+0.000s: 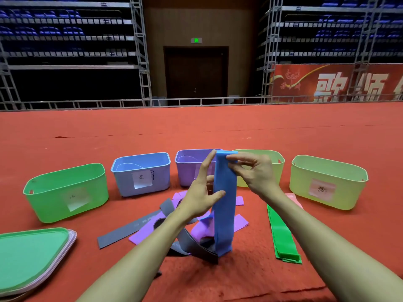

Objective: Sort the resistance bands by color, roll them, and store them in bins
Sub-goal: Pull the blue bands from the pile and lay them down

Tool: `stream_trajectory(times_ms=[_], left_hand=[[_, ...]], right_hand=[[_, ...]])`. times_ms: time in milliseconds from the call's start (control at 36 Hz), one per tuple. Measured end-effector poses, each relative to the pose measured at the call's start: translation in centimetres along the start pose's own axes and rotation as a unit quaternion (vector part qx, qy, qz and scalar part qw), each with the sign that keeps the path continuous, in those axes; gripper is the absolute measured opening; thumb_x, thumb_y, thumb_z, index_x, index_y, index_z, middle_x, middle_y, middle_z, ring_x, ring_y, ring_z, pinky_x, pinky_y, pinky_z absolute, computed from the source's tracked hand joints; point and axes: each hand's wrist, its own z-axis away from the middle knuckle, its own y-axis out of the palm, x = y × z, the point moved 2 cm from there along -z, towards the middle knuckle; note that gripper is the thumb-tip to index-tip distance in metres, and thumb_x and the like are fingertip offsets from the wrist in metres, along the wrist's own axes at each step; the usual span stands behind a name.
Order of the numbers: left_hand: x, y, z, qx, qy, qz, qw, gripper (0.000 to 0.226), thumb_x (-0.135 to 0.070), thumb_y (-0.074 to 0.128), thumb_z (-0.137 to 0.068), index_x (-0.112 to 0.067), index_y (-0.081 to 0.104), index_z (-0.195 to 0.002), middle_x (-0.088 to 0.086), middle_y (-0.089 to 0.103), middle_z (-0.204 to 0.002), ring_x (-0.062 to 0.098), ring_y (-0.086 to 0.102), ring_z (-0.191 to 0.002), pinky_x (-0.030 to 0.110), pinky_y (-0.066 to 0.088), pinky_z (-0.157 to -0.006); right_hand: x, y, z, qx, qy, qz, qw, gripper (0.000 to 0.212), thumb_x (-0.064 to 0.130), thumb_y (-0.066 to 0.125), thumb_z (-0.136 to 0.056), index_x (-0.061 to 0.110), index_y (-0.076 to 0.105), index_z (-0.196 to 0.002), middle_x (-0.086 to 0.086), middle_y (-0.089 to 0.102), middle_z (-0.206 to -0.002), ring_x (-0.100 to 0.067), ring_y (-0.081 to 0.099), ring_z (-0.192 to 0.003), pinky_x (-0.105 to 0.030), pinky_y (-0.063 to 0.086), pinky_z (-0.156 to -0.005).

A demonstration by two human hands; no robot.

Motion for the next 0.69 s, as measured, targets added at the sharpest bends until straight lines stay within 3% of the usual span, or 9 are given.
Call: stream_trajectory(times_ms=[111,194,333,389,500,611,694], left_hand=[[0.4,0.6,0.2,-0.029,-0.002,-0.003,1.0,0.098,-0.01,0.06,-0.08,-0.06,0.004,-0.143,0.026,0.063,-0.093,0.037,0.058,-0.074,0.057,0.051,-0.077],[0.8,1.0,0.3,-0.023,-0.003,0.004,1.0,0.094,-0.011,0.059,-0.081,-0.061,0.008,-0.142,0.027,0.06,-0.092,0.028,0.052,-0.072,0.057,0.05,-0.077],[1.5,1.5,0.5,0.004,-0.019,0.013,1.0,0.09,-0.009,0.058,-0.082,-0.057,0.013,-0.143,0.029,0.06,-0.095,0.041,0.057,-0.082,0.061,0.048,-0.084],[1.5,1.6,0.6,0.011,-0.016,0.013,1.0,0.09,-0.005,0.058,-0.083,-0.056,0.015,-0.143,0.023,0.063,-0.103,0.038,0.059,-0.09,0.056,0.051,-0.087],[1.2,2.1,0.6,0.018,-0.009,0.039,0.999,0.092,0.004,0.058,-0.086,-0.056,0.016,-0.142,0.007,0.062,-0.12,0.012,0.063,-0.097,0.031,0.053,-0.09],[1.0,3.1,0.7,0.032,-0.017,0.074,0.997,0.092,0.005,0.059,-0.086,-0.052,0.017,-0.144,0.002,0.059,-0.125,0.011,0.063,-0.105,0.028,0.053,-0.09],[1.4,4.3,1.2,0.046,-0.02,0.105,0.993,0.094,0.007,0.06,-0.085,-0.052,0.016,-0.144,0.009,0.061,-0.12,0.017,0.065,-0.103,0.033,0.054,-0.089]], right_hand=[[0.0,-0.1,-0.3,-0.005,-0.001,0.007,1.0,0.044,-0.006,0.072,-0.076,0.036,0.07,-0.088,0.02,0.07,-0.084,-0.001,0.066,-0.075,-0.037,0.058,-0.077],[0.3,-0.5,-0.7,-0.01,-0.002,-0.001,1.0,0.035,-0.006,0.071,-0.078,0.026,0.072,-0.092,0.012,0.071,-0.085,0.0,0.066,-0.073,-0.036,0.058,-0.075],[1.6,-1.6,-2.2,-0.031,-0.015,-0.015,0.999,0.026,-0.003,0.071,-0.08,0.02,0.072,-0.094,0.006,0.071,-0.082,0.001,0.064,-0.068,-0.031,0.059,-0.068],[2.1,-2.1,-3.0,-0.038,-0.027,-0.017,0.999,0.026,-0.002,0.071,-0.08,0.02,0.072,-0.095,0.004,0.072,-0.085,0.0,0.064,-0.069,-0.03,0.058,-0.067],[3.2,-3.1,-4.5,-0.051,-0.046,-0.019,0.997,0.026,0.0,0.072,-0.081,0.018,0.071,-0.099,0.004,0.071,-0.086,0.0,0.064,-0.068,-0.025,0.057,-0.062],[3.8,-3.8,-5.4,-0.068,-0.058,-0.008,0.996,0.024,0.001,0.072,-0.081,0.016,0.071,-0.1,0.0,0.071,-0.087,0.0,0.063,-0.067,-0.025,0.056,-0.063],[3.5,-4.1,-5.6,-0.071,-0.05,0.003,0.996,0.023,0.002,0.072,-0.081,0.016,0.072,-0.1,-0.002,0.072,-0.089,-0.003,0.063,-0.068,-0.027,0.057,-0.066]])
